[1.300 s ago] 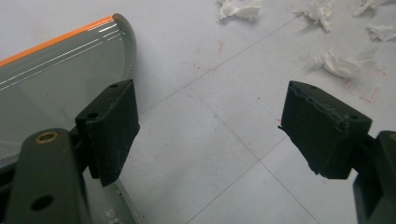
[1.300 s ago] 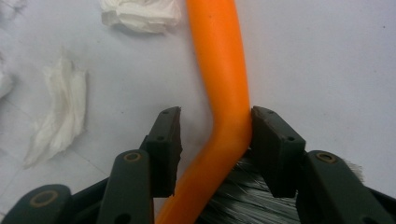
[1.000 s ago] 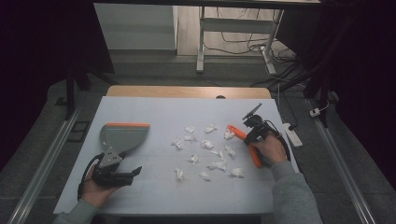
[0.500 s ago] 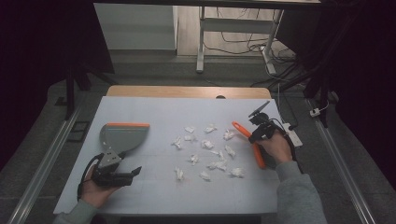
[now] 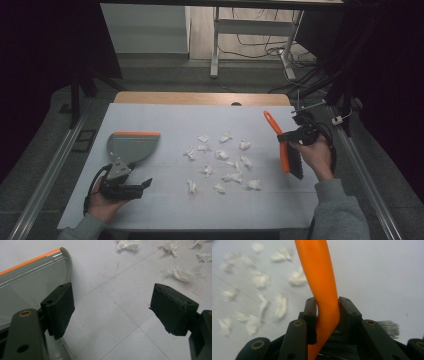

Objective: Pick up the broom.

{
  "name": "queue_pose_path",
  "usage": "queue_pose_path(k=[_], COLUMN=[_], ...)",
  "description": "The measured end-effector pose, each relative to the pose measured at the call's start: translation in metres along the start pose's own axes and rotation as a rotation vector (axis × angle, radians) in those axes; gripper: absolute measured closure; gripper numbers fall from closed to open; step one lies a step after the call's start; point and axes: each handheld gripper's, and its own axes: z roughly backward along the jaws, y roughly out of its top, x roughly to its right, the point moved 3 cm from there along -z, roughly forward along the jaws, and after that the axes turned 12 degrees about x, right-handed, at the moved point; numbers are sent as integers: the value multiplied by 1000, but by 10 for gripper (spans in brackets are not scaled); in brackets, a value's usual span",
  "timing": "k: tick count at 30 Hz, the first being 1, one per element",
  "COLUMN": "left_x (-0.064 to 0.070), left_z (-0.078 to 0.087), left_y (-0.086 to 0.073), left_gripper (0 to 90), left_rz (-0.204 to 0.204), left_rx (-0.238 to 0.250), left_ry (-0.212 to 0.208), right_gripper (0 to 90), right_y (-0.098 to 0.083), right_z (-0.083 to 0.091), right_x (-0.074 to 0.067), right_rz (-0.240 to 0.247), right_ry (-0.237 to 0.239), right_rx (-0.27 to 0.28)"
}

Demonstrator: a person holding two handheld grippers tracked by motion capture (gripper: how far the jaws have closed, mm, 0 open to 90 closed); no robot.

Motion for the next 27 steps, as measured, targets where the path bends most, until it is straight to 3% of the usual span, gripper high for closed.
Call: queue_pose_path(k=[9,14,18,27], left_x=[1,2,5,18], left_z=[0,-1,-2,-6], left_y=[1,1,4,16], left_gripper=[201,201,204,217], left_rz=[2,-1,0,-18], left_rx=[3,6,21,76], left_ry=[-1,-4,-10,-22], right_gripper=[704,704,704,704], right_y=[7,8,8,8], right_z=[-8,-13,-17,-22], right_x=[-29,-43,-57,-95], right_rz=[-79,-99,-153,-178], right_ry=[79,97,162,260], right_rx=[131,202,274,396])
